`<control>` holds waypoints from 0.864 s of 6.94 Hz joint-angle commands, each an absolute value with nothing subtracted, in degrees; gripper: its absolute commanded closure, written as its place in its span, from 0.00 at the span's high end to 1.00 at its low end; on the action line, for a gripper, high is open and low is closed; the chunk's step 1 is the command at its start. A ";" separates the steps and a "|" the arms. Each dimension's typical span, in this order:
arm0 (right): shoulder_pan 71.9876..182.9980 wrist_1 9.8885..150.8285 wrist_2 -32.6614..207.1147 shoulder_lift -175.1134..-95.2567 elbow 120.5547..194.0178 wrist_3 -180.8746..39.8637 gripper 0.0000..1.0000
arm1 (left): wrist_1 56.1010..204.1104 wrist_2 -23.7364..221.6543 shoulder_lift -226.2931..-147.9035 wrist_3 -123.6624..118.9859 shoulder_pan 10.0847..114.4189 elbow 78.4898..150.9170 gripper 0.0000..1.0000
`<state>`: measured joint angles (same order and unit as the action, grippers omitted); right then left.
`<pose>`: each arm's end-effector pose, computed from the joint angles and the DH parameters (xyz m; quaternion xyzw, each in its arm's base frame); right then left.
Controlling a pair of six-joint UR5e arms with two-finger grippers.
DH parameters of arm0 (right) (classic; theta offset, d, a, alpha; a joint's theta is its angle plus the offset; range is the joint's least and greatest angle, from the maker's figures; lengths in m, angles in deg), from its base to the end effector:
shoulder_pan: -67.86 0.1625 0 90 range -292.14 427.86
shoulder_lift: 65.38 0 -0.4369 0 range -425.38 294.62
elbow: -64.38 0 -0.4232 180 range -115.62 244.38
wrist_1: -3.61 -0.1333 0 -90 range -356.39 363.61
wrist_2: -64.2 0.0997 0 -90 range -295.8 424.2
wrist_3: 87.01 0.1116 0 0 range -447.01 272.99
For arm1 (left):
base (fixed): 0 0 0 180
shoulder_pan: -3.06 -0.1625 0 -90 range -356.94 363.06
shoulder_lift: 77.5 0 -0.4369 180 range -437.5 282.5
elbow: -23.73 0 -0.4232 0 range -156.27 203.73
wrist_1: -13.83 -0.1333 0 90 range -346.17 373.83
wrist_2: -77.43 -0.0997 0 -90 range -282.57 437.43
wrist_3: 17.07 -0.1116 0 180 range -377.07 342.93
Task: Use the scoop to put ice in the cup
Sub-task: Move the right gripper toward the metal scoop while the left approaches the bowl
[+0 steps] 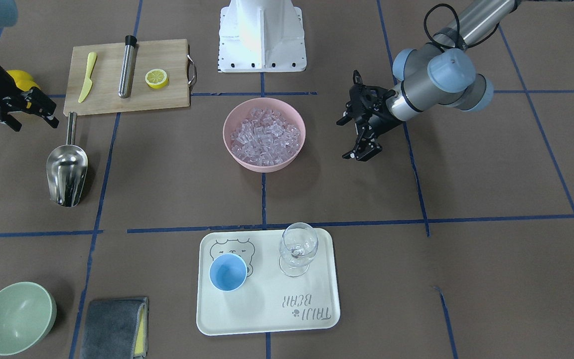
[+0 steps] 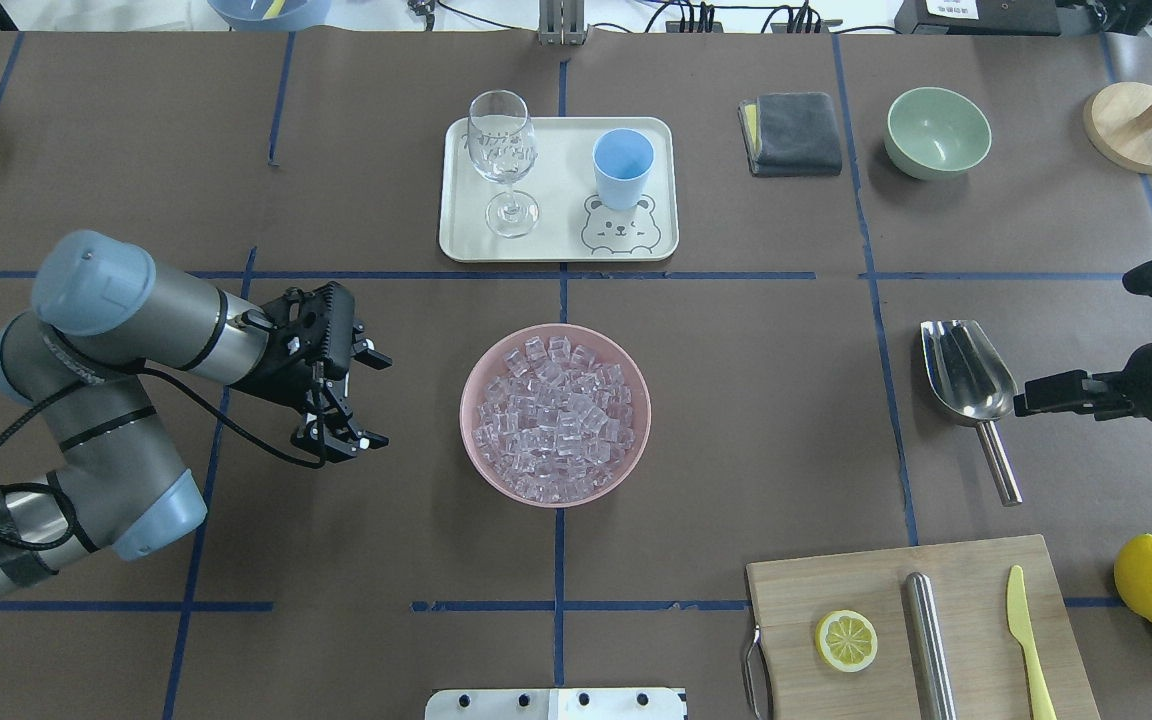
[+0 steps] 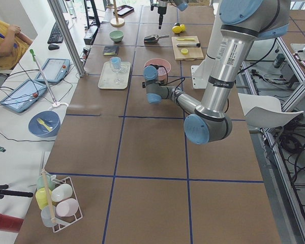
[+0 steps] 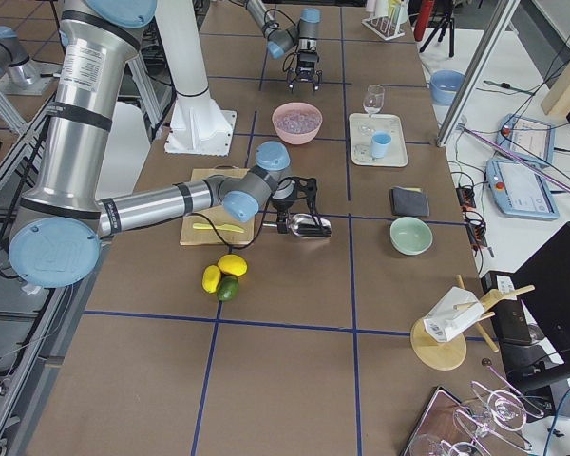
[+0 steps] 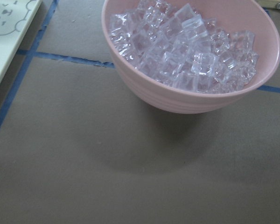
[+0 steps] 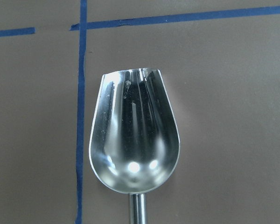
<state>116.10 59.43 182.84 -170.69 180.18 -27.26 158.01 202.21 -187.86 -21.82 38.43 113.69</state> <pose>-0.2339 -0.3818 0.5064 0.0558 -0.4299 0.0473 0.8999 0.5010 -0.4411 0.3536 0.4234 0.4593 0.5334 0.5703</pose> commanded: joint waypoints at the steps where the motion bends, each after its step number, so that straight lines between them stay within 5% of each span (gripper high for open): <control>1: 109.21 57.76 173.16 -171.72 183.37 -18.41 1.00 | 159.02 196.61 -189.91 -21.64 34.97 112.42 1.00; 6: 93.21 56.61 151.00 -174.71 183.91 -12.49 1.00 | 159.29 196.52 -191.15 -21.55 34.87 111.62 1.00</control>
